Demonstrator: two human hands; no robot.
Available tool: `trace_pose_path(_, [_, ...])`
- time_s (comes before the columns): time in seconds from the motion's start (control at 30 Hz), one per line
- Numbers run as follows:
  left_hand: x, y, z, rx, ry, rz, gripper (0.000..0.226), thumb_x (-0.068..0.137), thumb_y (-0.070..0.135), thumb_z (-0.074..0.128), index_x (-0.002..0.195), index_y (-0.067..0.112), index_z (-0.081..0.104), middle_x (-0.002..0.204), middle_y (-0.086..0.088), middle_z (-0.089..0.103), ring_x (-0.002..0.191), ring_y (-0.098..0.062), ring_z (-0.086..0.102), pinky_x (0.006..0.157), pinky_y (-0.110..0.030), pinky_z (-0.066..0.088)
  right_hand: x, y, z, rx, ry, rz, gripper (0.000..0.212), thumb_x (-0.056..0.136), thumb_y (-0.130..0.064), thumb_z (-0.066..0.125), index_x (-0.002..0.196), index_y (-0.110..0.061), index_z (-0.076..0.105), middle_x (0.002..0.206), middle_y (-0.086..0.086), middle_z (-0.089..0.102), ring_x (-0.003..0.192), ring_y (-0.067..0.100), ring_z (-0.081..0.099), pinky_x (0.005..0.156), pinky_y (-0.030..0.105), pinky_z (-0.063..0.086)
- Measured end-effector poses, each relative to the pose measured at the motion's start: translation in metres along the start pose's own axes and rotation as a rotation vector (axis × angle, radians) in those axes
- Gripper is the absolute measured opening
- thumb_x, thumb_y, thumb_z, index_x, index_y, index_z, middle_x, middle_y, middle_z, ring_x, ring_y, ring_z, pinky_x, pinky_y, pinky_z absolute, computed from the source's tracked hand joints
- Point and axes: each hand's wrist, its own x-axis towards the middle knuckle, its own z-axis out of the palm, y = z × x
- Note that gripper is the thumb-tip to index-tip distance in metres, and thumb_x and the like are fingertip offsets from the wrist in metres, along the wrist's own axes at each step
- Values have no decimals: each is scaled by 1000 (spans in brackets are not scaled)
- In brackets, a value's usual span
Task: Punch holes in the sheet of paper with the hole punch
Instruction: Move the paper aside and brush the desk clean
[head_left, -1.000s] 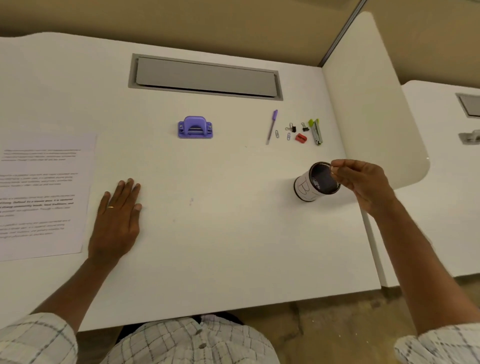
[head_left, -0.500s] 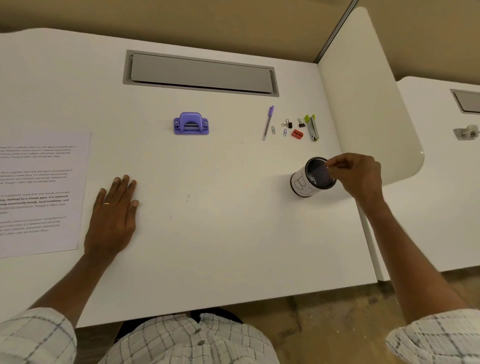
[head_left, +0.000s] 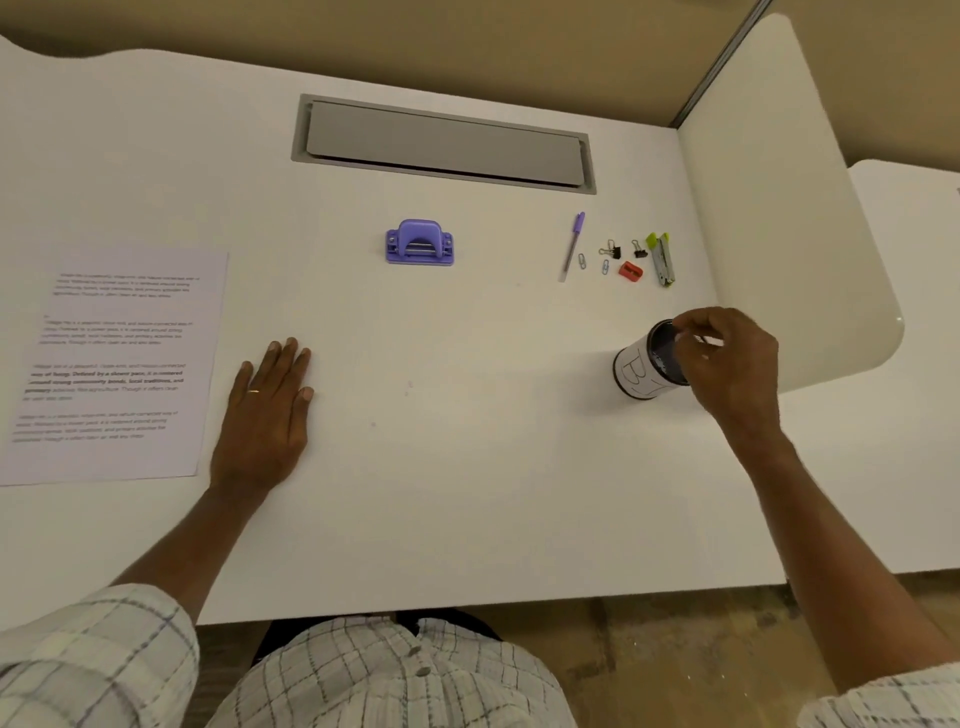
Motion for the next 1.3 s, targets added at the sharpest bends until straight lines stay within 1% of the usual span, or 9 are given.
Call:
trace_pose_path(0.13, [-1, 6, -4, 18, 29, 0, 53, 108, 28, 28, 159, 14, 34, 167, -4, 32, 157, -20, 26, 130, -46, 17, -44, -39, 48, 107, -31, -184, 38, 80, 4, 55, 110, -12, 73, 105, 1, 73, 85, 13, 65, 83, 19, 50])
trace_pose_path(0.23, [-3, 9, -7, 18, 38, 4, 52, 109, 25, 29, 159, 13, 35, 167, -4, 32, 157, -20, 26, 129, -48, 20, -86, -75, 102, 186, -236, -218, 49, 83, 13, 53, 126, -7, 66, 126, 7, 68, 107, 24, 67, 100, 23, 46])
trace_pose_path(0.33, [-2, 11, -10, 7, 23, -5, 52, 108, 25, 28, 159, 12, 35, 167, -4, 31, 157, -20, 25, 129, -49, 20, -117, -103, 153, 132, -511, -287, 56, 96, 1, 48, 151, -4, 38, 159, 11, 36, 149, 22, 32, 124, 27, 20])
trace_pose_path(0.5, [-2, 13, -12, 3, 13, -8, 53, 108, 25, 28, 159, 12, 34, 168, -4, 31, 158, -20, 25, 129, -48, 20, -143, -131, 218, -33, -574, -436, 62, 103, -17, 37, 158, -3, 12, 168, 13, 7, 156, 25, 2, 127, 42, 7])
trace_pose_path(0.77, [0, 12, -12, -9, -1, -17, 53, 108, 25, 30, 160, 13, 31, 169, -3, 27, 159, -18, 21, 130, -47, 19, -171, -125, 222, -9, -537, -631, 53, 109, -20, 35, 157, -3, 23, 164, 14, 22, 154, 23, 19, 126, 39, 20])
trace_pose_path(0.93, [-1, 13, -12, -10, 7, -15, 53, 108, 23, 33, 160, 14, 31, 169, -3, 27, 159, -18, 20, 130, -47, 19, -154, -118, 209, 44, -452, -417, 53, 110, -22, 34, 159, -9, 18, 164, 6, 25, 153, 18, 22, 126, 31, 18])
trace_pose_path(1.07, [-1, 13, -14, -15, -9, -23, 54, 108, 25, 30, 161, 14, 30, 170, -3, 26, 159, -18, 20, 130, -47, 18, -163, -124, 209, 59, -472, -542, 57, 109, -19, 37, 160, -11, 13, 162, 7, 31, 148, 19, 35, 124, 34, 27])
trace_pose_path(1.2, [-1, 14, -15, -11, -9, -20, 53, 108, 25, 29, 161, 14, 30, 170, -3, 26, 159, -18, 20, 130, -46, 18, -157, -134, 212, 119, -468, -472, 69, 108, -20, 42, 160, -28, -2, 146, 1, 54, 127, 15, 52, 106, 28, 44])
trace_pose_path(1.3, [-1, 14, -15, -14, 4, -14, 53, 108, 24, 31, 160, 13, 32, 169, -4, 28, 159, -19, 21, 130, -47, 18, -155, -136, 218, 93, -476, -527, 65, 106, -20, 45, 161, -22, 9, 138, 7, 57, 121, 19, 53, 89, 29, 53])
